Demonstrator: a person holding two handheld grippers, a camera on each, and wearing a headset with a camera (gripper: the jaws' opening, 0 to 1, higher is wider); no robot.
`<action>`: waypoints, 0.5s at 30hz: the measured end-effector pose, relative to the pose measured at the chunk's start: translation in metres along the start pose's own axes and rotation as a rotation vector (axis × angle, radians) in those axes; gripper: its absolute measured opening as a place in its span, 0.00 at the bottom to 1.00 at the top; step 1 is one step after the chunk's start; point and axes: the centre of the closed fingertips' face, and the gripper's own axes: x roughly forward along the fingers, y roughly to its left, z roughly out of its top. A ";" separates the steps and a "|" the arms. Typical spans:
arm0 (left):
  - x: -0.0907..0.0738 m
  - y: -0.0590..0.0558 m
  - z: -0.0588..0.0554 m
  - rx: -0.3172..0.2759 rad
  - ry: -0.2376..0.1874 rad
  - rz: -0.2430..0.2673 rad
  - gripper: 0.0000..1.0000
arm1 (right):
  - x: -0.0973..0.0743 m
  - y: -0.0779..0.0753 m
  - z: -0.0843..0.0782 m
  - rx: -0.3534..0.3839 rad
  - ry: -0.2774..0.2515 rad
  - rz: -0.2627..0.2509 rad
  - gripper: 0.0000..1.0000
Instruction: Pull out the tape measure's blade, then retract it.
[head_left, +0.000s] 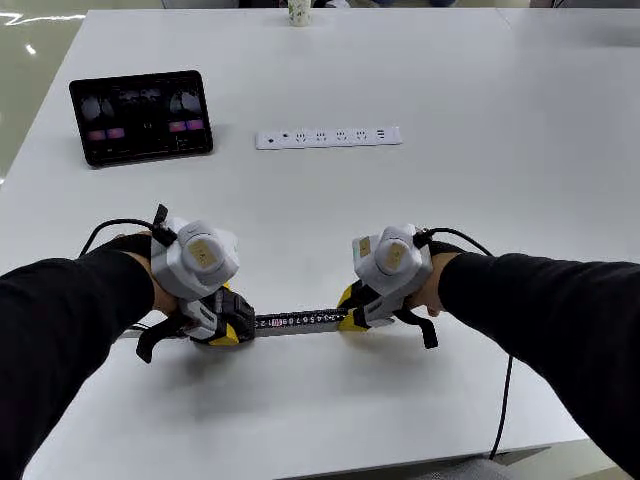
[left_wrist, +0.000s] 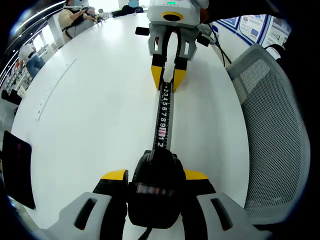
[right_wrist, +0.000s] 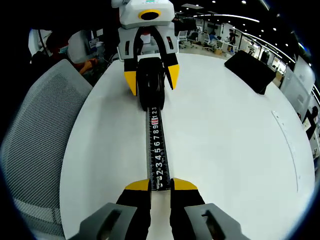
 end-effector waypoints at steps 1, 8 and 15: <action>0.000 0.000 0.000 0.001 0.001 0.000 0.35 | 0.000 0.000 -0.001 0.001 0.000 0.000 0.10; 0.001 0.001 0.000 0.002 0.002 -0.002 0.35 | -0.004 0.000 -0.007 0.002 0.003 -0.003 0.10; 0.001 0.001 0.000 0.003 0.003 0.000 0.35 | -0.006 0.000 -0.010 0.007 0.004 -0.003 0.10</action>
